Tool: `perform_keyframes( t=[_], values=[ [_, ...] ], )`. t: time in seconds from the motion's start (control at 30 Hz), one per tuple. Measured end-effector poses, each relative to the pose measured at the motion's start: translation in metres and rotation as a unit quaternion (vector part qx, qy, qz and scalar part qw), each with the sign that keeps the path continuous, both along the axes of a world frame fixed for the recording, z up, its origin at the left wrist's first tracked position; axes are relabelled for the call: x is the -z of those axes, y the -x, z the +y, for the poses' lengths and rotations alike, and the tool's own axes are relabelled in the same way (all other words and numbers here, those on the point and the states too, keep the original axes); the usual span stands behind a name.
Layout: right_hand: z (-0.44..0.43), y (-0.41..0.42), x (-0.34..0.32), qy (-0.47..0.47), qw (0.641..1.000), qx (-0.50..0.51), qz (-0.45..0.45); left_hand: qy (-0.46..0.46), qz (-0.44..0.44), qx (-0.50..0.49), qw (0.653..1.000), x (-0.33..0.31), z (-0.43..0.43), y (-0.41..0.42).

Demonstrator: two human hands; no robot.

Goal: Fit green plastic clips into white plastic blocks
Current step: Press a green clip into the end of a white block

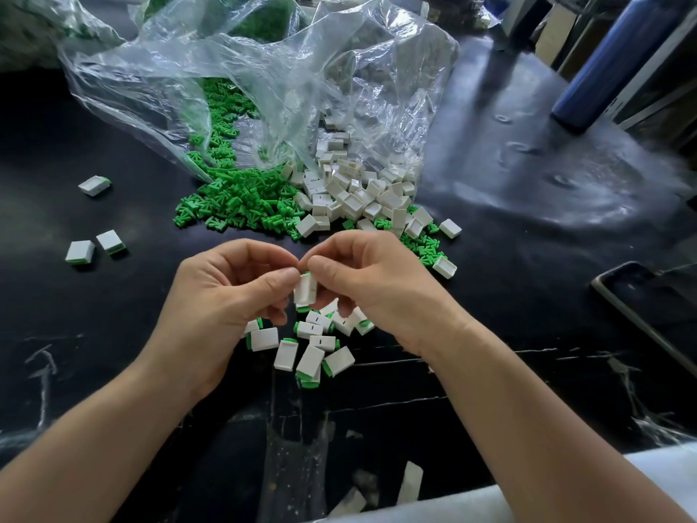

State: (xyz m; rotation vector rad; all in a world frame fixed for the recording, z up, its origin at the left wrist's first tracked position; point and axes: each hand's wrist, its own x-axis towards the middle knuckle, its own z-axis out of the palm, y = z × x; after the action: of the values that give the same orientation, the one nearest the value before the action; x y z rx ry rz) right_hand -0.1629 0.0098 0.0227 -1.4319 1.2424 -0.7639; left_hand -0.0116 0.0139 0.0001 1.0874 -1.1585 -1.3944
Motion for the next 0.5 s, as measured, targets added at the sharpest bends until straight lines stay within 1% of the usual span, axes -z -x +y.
perform_keyframes(
  t=[0.1, 0.23, 0.33, 0.43, 0.5],
  values=[
    [-0.003, 0.001, 0.003, 0.030, 0.996, 0.016, 0.078, 0.001, -0.021, 0.001, 1.000, 0.003, 0.000, 0.003],
    [-0.003, 0.007, 0.001, 0.040, 0.981, -0.041, 0.183, 0.017, -0.060, -0.021, 0.998, 0.005, -0.006, 0.001],
    [-0.002, 0.007, -0.001, 0.051, 0.973, -0.060, 0.218, 0.025, -0.057, -0.041, 0.997, 0.005, -0.009, -0.002],
    [-0.004, 0.008, 0.000, 0.082, 0.964, -0.030, 0.251, 0.028, -0.052, -0.052, 0.997, 0.007, -0.013, -0.003],
    [-0.007, 0.009, 0.002, 0.105, 0.957, 0.001, 0.269, 0.034, -0.067, -0.066, 0.995, 0.008, -0.017, -0.005]
  ],
)
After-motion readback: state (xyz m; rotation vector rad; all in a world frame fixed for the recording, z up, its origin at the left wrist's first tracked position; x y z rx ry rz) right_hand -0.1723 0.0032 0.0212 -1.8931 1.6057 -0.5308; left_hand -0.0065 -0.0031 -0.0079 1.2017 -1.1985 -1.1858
